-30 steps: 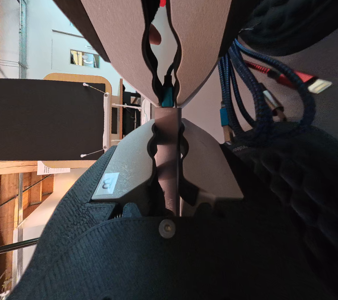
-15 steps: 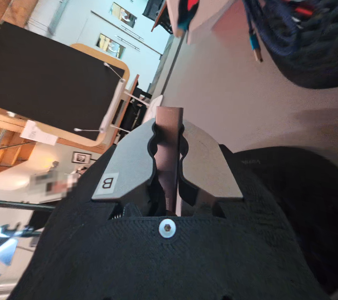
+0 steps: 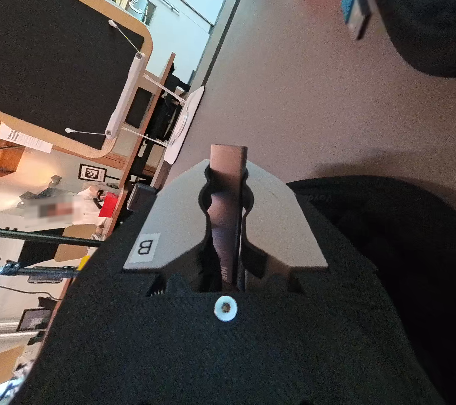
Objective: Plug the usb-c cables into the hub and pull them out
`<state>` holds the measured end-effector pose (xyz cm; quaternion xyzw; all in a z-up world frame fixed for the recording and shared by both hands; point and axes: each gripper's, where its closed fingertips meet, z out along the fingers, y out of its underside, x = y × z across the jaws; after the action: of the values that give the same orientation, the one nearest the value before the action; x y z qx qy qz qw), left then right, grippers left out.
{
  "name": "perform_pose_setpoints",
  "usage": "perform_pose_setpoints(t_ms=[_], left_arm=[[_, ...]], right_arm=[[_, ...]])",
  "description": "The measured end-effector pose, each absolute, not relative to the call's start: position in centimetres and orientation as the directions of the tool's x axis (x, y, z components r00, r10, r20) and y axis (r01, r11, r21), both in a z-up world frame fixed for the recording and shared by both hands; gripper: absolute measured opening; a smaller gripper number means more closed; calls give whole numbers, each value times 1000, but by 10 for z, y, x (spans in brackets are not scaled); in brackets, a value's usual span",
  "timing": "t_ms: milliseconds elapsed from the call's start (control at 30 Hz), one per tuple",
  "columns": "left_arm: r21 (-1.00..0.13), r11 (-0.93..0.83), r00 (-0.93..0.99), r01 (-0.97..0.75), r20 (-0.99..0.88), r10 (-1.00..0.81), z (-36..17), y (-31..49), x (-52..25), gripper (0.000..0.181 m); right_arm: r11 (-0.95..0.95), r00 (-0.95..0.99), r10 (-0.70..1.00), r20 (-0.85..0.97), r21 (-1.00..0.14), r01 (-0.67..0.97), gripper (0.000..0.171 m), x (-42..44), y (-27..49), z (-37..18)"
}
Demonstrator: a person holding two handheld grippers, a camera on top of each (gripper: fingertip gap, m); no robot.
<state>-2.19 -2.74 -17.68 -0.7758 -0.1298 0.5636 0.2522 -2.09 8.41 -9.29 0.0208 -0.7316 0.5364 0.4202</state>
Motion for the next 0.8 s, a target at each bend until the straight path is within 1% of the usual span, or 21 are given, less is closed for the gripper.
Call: perform_pose_setpoints(t_ms=[167, 367, 467, 567, 633, 700, 800], left_arm=[[-487, -867, 276, -106, -852, 445, -176, -27, -21, 20], [-498, -860, 259, -113, -850, 459, -173, -28, -21, 20], [-500, -858, 257, -116, -849, 461, -173, -28, -20, 20], [-498, -859, 256, -118, -851, 458, -172, -28, -20, 20], [-497, -860, 255, -117, -852, 458, -173, -28, -20, 20], [-502, -857, 240, -117, -851, 467, -170, -29, -20, 20], [-510, -852, 245, -118, -846, 473, -170, -29, -20, 20]], right_arm=[[351, -645, 497, 581, -814, -462, 10, -21, 101, -66], [166, -571, 708, 415, -884, -437, 9, -34, 163, 19], [121, -474, 808, 350, -886, -447, 9, -44, 205, 58], [157, -325, 882, 341, -863, -480, 9, -54, 247, 86], [214, -209, 914, 348, -851, -480, 9, -62, 275, 93], [287, -85, 928, 364, -840, -461, 9, -75, 302, 89], [385, 79, 921, 382, -857, -343, 10, -102, 340, 65]])
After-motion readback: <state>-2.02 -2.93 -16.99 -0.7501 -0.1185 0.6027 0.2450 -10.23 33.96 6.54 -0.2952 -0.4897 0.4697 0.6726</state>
